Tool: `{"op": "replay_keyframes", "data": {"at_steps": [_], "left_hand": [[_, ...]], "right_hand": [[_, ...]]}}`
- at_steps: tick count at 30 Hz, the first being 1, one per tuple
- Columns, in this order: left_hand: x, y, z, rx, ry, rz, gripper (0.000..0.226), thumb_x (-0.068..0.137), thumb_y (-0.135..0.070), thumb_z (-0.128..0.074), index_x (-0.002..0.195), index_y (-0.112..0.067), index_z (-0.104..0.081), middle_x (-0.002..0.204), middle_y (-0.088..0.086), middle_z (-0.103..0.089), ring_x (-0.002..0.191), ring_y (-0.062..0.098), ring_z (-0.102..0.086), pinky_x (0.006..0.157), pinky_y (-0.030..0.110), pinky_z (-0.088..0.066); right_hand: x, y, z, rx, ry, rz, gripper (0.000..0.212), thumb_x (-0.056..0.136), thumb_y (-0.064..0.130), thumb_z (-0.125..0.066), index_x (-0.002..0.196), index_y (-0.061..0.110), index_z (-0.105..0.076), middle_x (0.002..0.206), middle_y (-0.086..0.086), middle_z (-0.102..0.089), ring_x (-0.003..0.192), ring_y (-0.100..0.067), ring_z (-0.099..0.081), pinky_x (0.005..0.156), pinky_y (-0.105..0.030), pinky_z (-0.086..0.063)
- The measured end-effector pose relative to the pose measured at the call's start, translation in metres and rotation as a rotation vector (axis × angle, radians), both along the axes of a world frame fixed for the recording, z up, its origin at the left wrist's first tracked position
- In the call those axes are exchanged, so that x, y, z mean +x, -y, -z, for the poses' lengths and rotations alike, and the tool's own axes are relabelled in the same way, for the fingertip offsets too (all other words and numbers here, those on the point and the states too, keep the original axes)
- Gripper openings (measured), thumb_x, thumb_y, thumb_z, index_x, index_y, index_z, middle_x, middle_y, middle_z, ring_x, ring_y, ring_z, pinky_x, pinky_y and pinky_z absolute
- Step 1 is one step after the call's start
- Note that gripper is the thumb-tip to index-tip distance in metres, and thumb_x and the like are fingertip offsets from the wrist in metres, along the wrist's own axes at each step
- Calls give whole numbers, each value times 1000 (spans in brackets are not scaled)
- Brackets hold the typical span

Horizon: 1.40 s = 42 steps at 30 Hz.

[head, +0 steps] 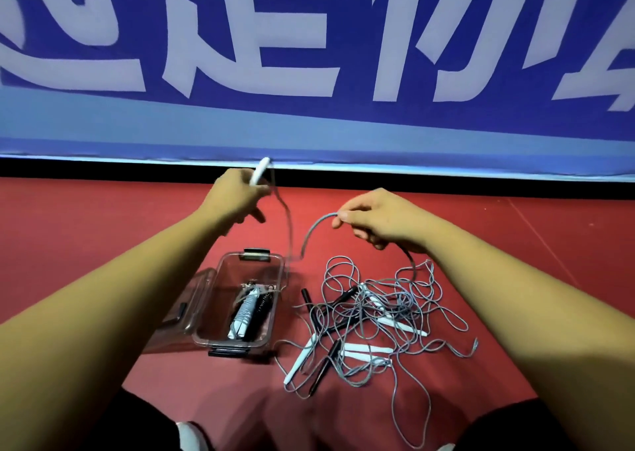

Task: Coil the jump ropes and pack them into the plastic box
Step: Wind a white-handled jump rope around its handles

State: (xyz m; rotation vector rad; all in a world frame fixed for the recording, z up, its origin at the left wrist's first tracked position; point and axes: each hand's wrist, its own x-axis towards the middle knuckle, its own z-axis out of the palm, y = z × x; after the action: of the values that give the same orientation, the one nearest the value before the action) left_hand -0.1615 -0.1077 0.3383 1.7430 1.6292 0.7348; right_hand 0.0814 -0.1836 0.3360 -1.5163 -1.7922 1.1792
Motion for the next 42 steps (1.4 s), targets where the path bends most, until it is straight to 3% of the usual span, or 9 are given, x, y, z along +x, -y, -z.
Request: {"op": "replay_keyframes", "data": {"at_steps": [3, 8, 12, 15, 19, 25, 28, 36, 42], "left_hand": [[23, 23, -11, -226, 447, 323, 23, 96, -20, -59, 108, -1, -64, 100, 11, -75, 41, 18, -52, 36, 17, -26], [42, 27, -17, -261, 663, 360, 29, 102, -22, -48, 74, -15, -46, 50, -5, -37, 32, 6, -25, 34, 15, -17], [17, 0, -20, -210, 963, 32, 29, 103, -23, -45, 74, -20, -41, 49, -9, -31, 34, 5, -23, 35, 14, -17], [-13, -16, -8, -116, 710, -128, 28, 101, -21, -49, 74, -17, -47, 57, -3, -49, 30, 7, -31, 36, 12, -21], [-38, -23, 13, -47, 3, -118, 13, 96, -16, -53, 88, -9, -60, 91, 3, -73, 41, 20, -63, 38, 22, -33], [-3, 6, -15, -189, 501, 216, 33, 98, -28, -56, 115, -1, -61, 110, 11, -73, 47, 22, -61, 36, 17, -25], [14, 32, -22, -343, 470, 536, 34, 96, -34, -50, 96, -1, -60, 81, 13, -65, 40, 16, -45, 34, 16, -22], [7, 6, -16, -228, 897, 36, 28, 103, -23, -45, 76, -21, -39, 63, -2, -30, 34, 5, -26, 36, 12, -19], [-14, -5, -7, -71, 357, -135, 5, 97, -14, -52, 94, -10, -51, 65, 10, -56, 48, 19, -67, 40, 16, -25]], "right_hand": [[-18, -1, -11, 173, -44, 33, 24, 99, 15, -51, 91, 3, -71, 50, -1, -45, 42, -14, -36, 41, -21, -33], [-6, -10, -13, 153, -317, 161, 22, 98, 20, -56, 82, 6, -63, 53, -3, -39, 40, -12, -31, 43, -19, -30], [36, -5, 31, -117, 185, -64, 28, 93, 24, -64, 74, 3, -66, 68, -11, -66, 65, -17, -59, 70, -29, -47], [58, -1, 56, -235, 164, 40, 21, 97, 16, -57, 80, 6, -66, 72, -13, -65, 74, -24, -63, 77, -34, -50], [36, -4, 32, -94, 59, 62, 23, 101, 20, -51, 94, 5, -67, 55, -4, -49, 48, -19, -44, 46, -24, -42], [-29, 2, -16, 127, 14, -57, 24, 98, 23, -56, 90, 8, -73, 51, -1, -44, 42, -13, -35, 43, -22, -33], [-36, -3, -25, 212, -92, 60, 25, 93, 23, -63, 79, 2, -68, 48, 0, -45, 43, -16, -34, 44, -23, -31], [20, -4, 41, -292, 38, -63, 16, 96, 13, -57, 81, 9, -60, 77, -14, -64, 82, -29, -61, 72, -34, -45], [-2, -4, 5, -42, -106, 76, 14, 97, 10, -56, 95, 2, -68, 60, -7, -53, 48, -18, -48, 53, -29, -44]]}}
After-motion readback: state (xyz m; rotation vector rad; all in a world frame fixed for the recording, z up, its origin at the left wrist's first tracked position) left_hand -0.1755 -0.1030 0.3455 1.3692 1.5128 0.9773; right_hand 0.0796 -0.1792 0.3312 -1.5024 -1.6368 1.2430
